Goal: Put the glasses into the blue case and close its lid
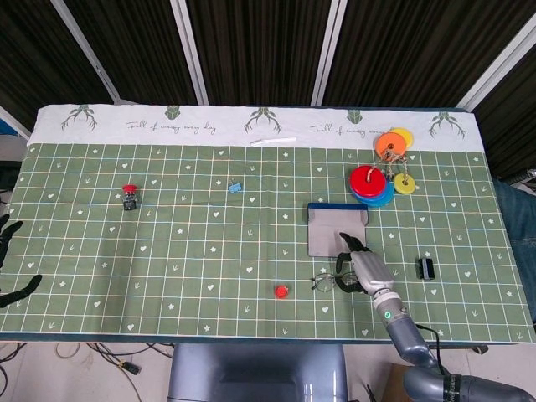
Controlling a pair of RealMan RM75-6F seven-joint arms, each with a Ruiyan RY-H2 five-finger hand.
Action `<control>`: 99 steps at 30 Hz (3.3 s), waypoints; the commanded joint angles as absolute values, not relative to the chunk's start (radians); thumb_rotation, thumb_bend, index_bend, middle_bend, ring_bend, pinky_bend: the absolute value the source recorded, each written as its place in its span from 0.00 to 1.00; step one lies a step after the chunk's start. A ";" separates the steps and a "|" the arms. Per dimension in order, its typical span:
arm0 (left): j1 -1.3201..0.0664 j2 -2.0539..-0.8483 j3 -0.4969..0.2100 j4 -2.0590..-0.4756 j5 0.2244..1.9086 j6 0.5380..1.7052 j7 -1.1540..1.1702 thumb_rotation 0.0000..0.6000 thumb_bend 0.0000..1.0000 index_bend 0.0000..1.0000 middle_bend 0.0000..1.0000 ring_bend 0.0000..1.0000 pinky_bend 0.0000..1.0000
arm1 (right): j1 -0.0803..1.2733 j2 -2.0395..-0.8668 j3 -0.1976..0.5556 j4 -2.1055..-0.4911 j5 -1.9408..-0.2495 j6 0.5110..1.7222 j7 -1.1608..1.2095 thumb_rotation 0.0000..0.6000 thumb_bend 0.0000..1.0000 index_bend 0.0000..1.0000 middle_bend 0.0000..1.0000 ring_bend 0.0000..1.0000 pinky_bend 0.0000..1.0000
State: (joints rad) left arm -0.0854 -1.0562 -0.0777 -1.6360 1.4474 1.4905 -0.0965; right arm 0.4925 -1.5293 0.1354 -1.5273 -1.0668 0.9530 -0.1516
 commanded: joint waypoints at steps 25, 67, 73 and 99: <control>-0.087 -1.058 -0.077 -1.635 1.447 1.486 -0.085 1.00 0.22 0.10 0.00 0.00 0.00 | 0.501 -1.529 0.118 -1.503 -1.056 0.925 -0.146 1.00 0.44 0.57 0.00 0.06 0.21; -0.087 -1.058 -0.076 -1.636 1.451 1.486 -0.089 1.00 0.22 0.10 0.00 0.00 0.00 | 0.524 -1.510 0.128 -1.522 -1.048 0.898 -0.134 1.00 0.55 0.63 0.00 0.06 0.21; -0.086 -1.056 -0.077 -1.637 1.450 1.488 -0.092 1.00 0.22 0.10 0.00 0.00 0.00 | 0.564 -1.479 0.174 -1.528 -1.047 0.877 -0.131 1.00 0.56 0.64 0.00 0.06 0.20; -0.083 -1.057 -0.083 -1.636 1.439 1.492 -0.083 1.00 0.22 0.10 0.00 0.00 0.00 | 0.753 -1.510 0.238 -1.150 -1.200 0.697 0.060 1.00 0.56 0.66 0.00 0.06 0.18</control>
State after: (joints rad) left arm -0.0828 -1.0573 -0.0825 -1.6361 1.4390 1.4923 -0.0833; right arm 0.7363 -1.4916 0.2469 -1.1880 -1.1791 0.7123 0.0463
